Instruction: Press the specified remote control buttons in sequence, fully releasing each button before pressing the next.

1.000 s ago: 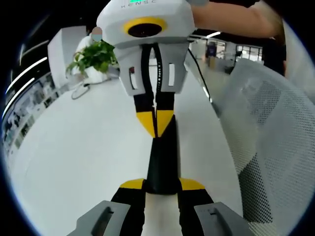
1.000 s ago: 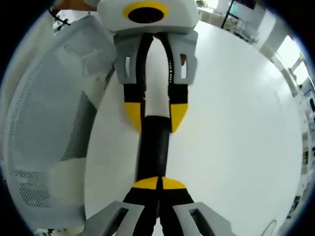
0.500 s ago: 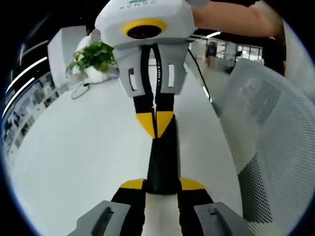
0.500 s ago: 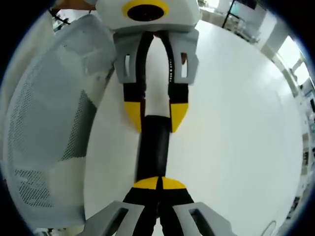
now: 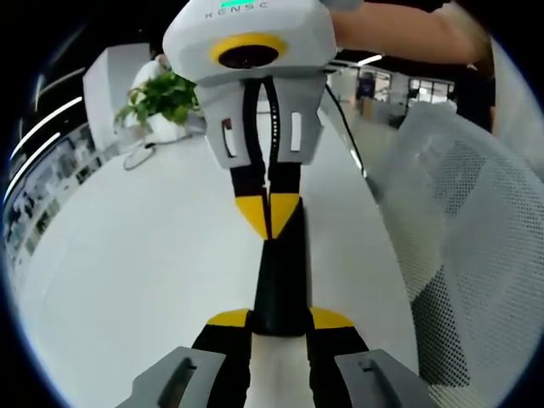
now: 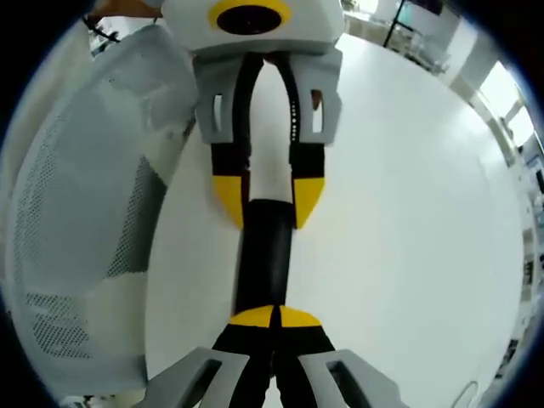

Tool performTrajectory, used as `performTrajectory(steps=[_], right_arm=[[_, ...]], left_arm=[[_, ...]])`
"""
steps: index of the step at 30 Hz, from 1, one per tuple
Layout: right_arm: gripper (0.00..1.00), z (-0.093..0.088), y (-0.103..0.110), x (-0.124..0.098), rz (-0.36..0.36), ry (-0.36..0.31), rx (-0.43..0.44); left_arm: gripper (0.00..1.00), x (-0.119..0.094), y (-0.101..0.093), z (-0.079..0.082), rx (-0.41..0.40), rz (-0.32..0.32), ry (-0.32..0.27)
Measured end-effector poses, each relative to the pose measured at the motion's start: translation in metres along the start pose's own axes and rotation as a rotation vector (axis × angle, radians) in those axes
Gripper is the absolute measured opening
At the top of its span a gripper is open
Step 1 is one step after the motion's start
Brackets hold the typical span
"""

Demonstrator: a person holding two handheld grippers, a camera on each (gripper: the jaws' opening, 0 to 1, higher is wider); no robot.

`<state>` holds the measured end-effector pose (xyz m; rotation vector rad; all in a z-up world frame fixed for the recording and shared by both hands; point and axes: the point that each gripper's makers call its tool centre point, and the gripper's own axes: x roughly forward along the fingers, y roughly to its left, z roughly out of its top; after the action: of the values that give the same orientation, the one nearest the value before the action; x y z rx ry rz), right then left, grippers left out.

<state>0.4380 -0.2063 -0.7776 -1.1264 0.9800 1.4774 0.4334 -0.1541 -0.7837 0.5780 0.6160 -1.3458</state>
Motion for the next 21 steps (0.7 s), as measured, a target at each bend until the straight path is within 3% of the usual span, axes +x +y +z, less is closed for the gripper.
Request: performTrajectory(steps=[21], right_arm=[[0.0,0.002,0.0,-0.017,-0.055,-0.052,0.008]], left_arm=[[0.23,0.001,0.0,-0.001,0.001,-0.002,0.005]])
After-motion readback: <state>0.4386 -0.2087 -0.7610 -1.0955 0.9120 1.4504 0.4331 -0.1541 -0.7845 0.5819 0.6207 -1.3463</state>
